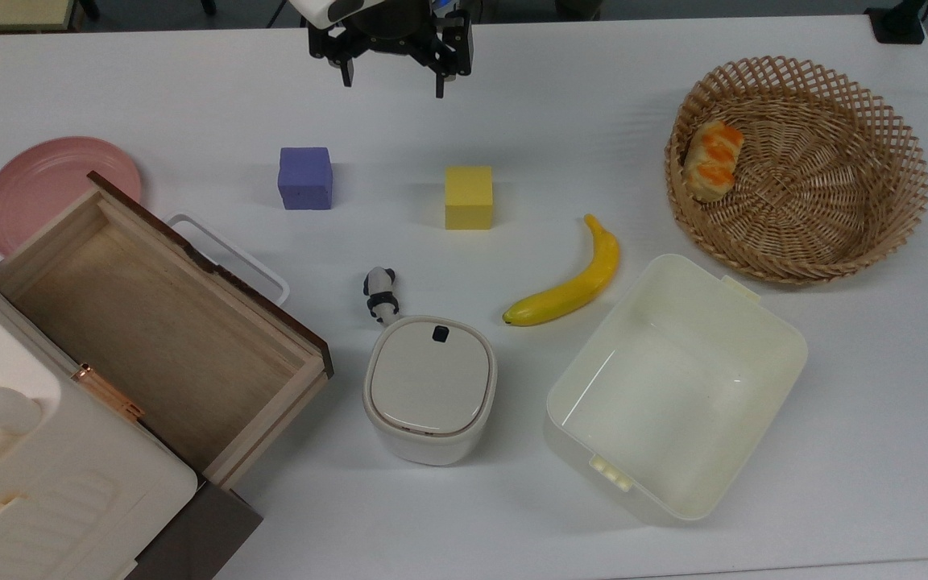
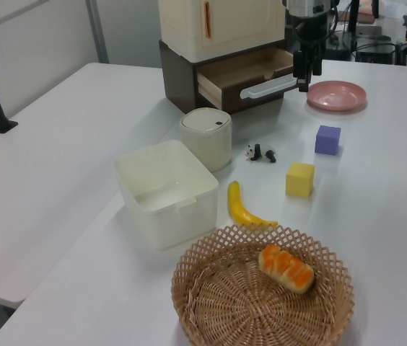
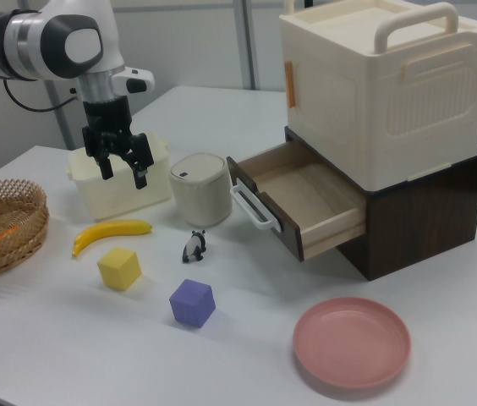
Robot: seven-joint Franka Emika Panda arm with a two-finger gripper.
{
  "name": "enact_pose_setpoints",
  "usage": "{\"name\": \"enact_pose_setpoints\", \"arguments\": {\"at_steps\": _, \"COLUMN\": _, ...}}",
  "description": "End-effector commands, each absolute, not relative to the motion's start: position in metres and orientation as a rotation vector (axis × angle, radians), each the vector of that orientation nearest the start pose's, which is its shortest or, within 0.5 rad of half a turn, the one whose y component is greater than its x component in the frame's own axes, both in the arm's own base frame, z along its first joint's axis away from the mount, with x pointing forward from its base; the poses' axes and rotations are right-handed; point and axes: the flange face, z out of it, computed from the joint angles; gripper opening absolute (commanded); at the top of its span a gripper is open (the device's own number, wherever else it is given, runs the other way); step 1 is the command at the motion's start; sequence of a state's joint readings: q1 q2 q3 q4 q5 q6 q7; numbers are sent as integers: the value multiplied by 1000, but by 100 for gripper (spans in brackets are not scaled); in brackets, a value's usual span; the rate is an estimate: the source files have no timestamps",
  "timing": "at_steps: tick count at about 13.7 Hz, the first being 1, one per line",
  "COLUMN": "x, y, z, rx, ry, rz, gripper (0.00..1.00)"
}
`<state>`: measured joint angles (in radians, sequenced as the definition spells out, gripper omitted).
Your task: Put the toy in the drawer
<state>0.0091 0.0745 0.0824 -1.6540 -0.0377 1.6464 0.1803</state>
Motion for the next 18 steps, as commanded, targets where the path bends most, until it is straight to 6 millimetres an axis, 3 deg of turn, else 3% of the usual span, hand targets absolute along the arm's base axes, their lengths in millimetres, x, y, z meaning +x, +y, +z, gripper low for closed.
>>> {"name": "enact_pose_setpoints", "arguments": {"at_steps": 1, "x": 570, "y": 51, "z": 552, "rx": -3178, "ry": 65, "rz": 132, "gripper": 100}}
{"name": "enact_pose_setpoints", "arguments": {"at_steps": 11, "x": 574, "y": 56, "z": 546, "rx": -3177, "ry": 47, "rz": 127, "gripper": 100}}
{"name": "enact_pose_setpoints", "arguments": {"at_steps": 18, "x": 597, "y": 50, "z": 520, "rx": -3167, "ry": -95, "rz": 9, "gripper": 100}}
